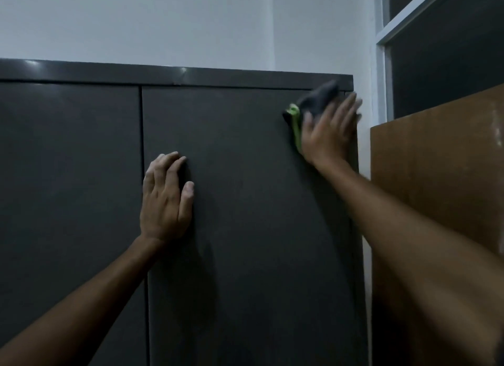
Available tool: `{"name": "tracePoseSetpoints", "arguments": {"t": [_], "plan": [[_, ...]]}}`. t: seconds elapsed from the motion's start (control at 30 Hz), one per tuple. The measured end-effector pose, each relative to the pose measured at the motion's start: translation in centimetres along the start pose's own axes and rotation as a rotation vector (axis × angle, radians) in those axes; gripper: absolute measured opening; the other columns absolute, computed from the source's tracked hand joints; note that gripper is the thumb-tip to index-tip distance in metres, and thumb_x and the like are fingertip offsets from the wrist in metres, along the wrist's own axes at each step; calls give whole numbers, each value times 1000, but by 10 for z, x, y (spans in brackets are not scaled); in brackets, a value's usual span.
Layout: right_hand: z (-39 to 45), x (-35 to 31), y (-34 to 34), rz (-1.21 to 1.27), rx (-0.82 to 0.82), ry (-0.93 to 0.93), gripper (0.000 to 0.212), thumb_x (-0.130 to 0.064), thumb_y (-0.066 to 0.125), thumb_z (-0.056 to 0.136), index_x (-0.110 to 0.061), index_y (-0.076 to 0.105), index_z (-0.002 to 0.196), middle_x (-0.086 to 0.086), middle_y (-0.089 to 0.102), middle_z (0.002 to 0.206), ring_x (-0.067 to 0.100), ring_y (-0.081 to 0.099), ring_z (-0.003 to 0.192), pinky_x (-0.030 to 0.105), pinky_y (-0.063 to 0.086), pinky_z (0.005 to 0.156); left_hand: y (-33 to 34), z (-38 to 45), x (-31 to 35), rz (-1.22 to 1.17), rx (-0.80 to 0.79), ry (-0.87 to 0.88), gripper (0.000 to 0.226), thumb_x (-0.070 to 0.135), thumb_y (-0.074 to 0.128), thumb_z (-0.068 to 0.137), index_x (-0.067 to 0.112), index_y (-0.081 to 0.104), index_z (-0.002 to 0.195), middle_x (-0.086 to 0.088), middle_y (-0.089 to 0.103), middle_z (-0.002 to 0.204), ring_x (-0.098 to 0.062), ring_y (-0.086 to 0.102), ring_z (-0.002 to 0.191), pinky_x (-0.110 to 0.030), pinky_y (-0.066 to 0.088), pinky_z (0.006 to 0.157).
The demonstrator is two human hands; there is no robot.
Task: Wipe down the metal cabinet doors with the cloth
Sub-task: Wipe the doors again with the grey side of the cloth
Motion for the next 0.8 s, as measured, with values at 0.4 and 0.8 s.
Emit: {"name": "tracePoseSetpoints", "arguments": {"t": [0.4, 0.8], "plan": [[-159, -11, 59, -101, -126, -707, 104, -73, 43, 94, 0, 13, 161, 23, -1, 169, 40, -3, 157, 59, 15, 124, -4, 1, 0, -28, -8, -6, 61, 38, 36, 103, 0, 44, 151, -17, 41, 157, -34, 34, 149, -46, 24, 126], [-39, -171, 31, -15, 84, -341, 84, -56, 26, 102, 5, 14, 159, 31, 3, 166, 47, 1, 155, 57, 2, 125, -16, 3, -1, -199, 0, -43, 59, 36, 35, 103, 1, 47, 149, -12, 43, 155, -24, 36, 146, -40, 27, 125]]}}
Point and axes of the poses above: each hand's wrist, its own z-axis towards the middle knuckle, its own y-axis out of the palm, x = y × z, the point moved 10 cm from there along z, towards the middle knuckle
